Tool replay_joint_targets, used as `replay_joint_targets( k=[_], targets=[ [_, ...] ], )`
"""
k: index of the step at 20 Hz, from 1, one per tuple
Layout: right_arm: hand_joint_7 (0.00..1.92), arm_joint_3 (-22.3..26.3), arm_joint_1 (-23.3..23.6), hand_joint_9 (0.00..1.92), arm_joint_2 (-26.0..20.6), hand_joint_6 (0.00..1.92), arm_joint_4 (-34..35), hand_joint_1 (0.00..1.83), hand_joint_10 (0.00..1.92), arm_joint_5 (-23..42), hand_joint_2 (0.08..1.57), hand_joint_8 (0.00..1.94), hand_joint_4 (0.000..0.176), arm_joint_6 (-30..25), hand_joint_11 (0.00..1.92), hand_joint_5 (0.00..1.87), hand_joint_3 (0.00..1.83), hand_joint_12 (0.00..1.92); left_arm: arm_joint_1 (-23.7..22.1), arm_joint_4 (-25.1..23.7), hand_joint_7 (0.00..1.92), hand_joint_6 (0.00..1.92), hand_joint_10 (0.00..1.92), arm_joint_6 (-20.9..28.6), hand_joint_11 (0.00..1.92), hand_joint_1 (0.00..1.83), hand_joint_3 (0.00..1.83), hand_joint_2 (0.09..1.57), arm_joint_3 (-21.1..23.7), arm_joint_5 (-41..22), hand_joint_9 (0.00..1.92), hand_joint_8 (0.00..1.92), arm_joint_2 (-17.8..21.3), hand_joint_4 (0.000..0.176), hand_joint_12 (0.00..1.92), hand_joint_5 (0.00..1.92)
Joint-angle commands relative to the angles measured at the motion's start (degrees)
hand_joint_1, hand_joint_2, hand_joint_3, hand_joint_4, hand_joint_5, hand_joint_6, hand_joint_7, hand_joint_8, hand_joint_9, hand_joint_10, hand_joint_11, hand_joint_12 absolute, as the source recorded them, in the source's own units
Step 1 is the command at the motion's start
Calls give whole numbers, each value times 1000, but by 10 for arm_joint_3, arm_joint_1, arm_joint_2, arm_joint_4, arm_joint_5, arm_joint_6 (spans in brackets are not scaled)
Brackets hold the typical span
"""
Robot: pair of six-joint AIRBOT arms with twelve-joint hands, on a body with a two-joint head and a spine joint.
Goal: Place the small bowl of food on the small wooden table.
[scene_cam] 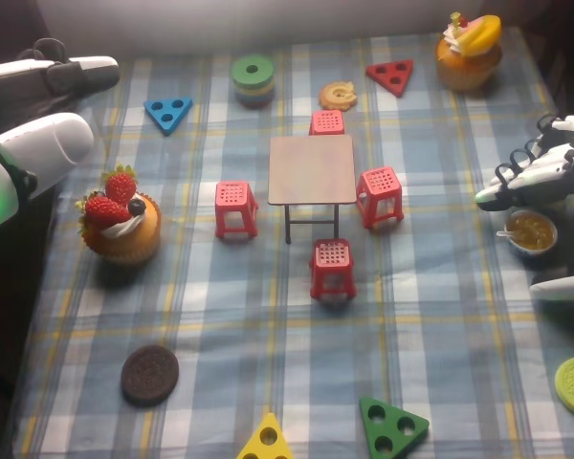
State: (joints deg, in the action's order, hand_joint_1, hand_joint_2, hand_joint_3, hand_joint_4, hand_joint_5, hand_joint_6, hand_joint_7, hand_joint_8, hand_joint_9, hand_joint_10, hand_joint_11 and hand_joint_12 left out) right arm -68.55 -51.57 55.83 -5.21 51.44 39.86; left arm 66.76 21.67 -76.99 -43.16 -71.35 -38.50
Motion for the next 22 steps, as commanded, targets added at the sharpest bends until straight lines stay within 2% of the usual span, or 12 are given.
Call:
replay_joint_targets(
  k=[1,4,9,10,11,12,13,14,15,18,19,22],
  targets=[
    [722,-4,8,696,0,3,12,943,20,56,1013,6,0,-3,214,692,1,1087,-6,-5,472,2,0,11,0,352,0,1342,-4,-69,387,2,-5,84,476,561],
    [876,-5,8,893,1,10,12,979,84,53,1047,30,0,-3,364,763,3,1269,-7,-6,477,2,2,16,0,401,0,1336,-5,-68,368,2,-9,67,353,573],
    [1036,-7,9,1053,1,11,12,1083,154,50,1048,30,0,-3,575,864,0,1355,-8,-8,509,4,5,19,0,417,0,1333,-5,-68,384,6,-10,68,356,576],
    [1058,-8,10,1008,2,2,12,1082,294,48,1058,11,0,-3,573,883,0,1399,-8,-8,516,2,9,19,0,391,2,1337,-5,-68,400,6,-10,67,365,575],
    [1051,-8,10,957,2,4,12,1302,568,48,1073,712,0,-3,607,918,0,1461,-8,-8,511,1,10,19,0,415,0,1332,-5,-68,412,3,-10,60,375,572],
    [1005,-8,11,889,3,667,12,1269,868,48,1113,1102,0,-3,617,899,19,1544,-8,-8,515,3,10,20,0,441,0,1326,-5,-68,418,3,-10,57,384,581],
    [969,-8,12,821,3,828,12,1257,1054,48,1139,1230,0,-3,590,885,8,1566,-8,-8,517,3,7,20,0,454,0,1323,-5,-68,418,3,-10,52,385,584],
    [936,-8,14,755,3,776,12,1255,1152,48,1140,1300,0,-3,548,940,3,1604,-8,-8,498,0,2,20,0,428,0,1333,-6,-69,397,0,-10,55,343,562],
    [887,-8,16,733,3,638,12,1255,1291,48,1138,1383,0,-3,548,1028,1,1717,-8,-8,485,0,0,20,0,433,0,1332,-6,-69,388,0,-10,58,341,555],
    [833,-5,24,700,4,477,4,1259,1479,50,1129,1440,0,-3,500,1147,0,1875,-8,-8,511,5,4,21,0,415,0,1331,-6,-69,402,7,-10,61,351,569],
    [881,-2,28,774,4,342,0,1268,1359,60,1096,1331,0,-3,651,1252,0,1715,-8,-8,526,1,2,21,0,408,2,1335,-6,-69,410,2,-10,64,370,579],
    [928,1,37,839,12,261,-5,1274,1260,78,1075,1240,0,-3,767,1310,0,1632,-8,-8,537,1,4,22,0,423,0,1332,-6,-70,419,4,-10,71,357,579]
  ],
)
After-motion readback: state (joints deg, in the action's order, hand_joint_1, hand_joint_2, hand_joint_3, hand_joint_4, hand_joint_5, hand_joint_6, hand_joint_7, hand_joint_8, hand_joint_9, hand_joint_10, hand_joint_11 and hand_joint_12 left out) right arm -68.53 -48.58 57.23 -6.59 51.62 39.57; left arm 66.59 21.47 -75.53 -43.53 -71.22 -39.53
